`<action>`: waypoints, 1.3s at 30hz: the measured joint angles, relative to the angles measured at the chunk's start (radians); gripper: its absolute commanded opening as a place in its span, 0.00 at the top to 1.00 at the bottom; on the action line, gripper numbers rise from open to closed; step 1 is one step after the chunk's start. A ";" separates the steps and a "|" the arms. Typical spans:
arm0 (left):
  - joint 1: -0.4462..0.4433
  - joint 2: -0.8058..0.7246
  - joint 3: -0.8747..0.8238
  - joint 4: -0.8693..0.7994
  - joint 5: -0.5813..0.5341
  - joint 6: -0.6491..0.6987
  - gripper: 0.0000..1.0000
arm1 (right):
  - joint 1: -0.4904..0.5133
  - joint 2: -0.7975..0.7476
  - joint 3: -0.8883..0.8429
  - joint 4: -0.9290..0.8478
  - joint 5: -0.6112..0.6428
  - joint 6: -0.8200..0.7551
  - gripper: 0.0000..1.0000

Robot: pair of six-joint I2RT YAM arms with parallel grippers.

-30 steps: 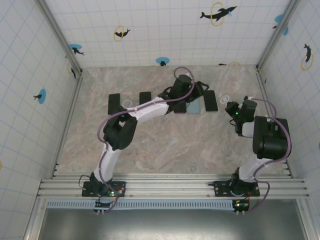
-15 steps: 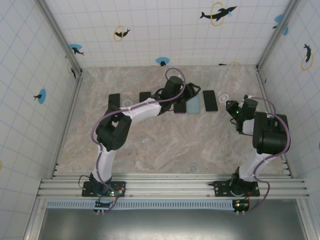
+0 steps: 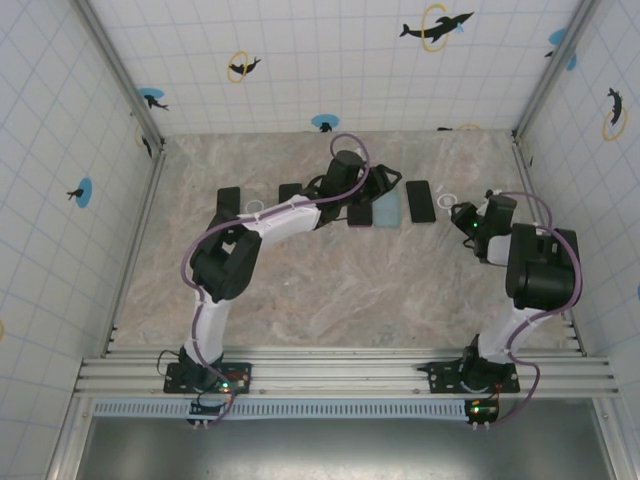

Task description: Take the phone out of the phone case

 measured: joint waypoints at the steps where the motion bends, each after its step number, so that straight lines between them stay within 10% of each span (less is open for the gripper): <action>1: 0.003 -0.006 -0.006 0.000 0.005 0.006 0.31 | 0.000 -0.006 0.010 -0.021 0.008 -0.019 0.47; 17: 0.171 -0.240 -0.272 -0.066 0.107 0.299 0.18 | 0.038 -0.246 0.071 -0.261 -0.060 -0.237 0.35; 21: 0.237 -0.361 -0.405 -0.082 0.107 0.421 0.14 | 0.082 -0.344 0.013 -0.266 -0.117 -0.300 0.03; 28: 0.365 -0.589 -0.636 -0.124 0.086 0.673 0.05 | 0.175 -0.507 -0.174 -0.220 -0.169 -0.407 0.01; 39: 0.620 -0.857 -1.192 0.035 -0.136 0.855 0.02 | 0.201 -0.602 -0.504 -0.027 0.312 -0.354 0.01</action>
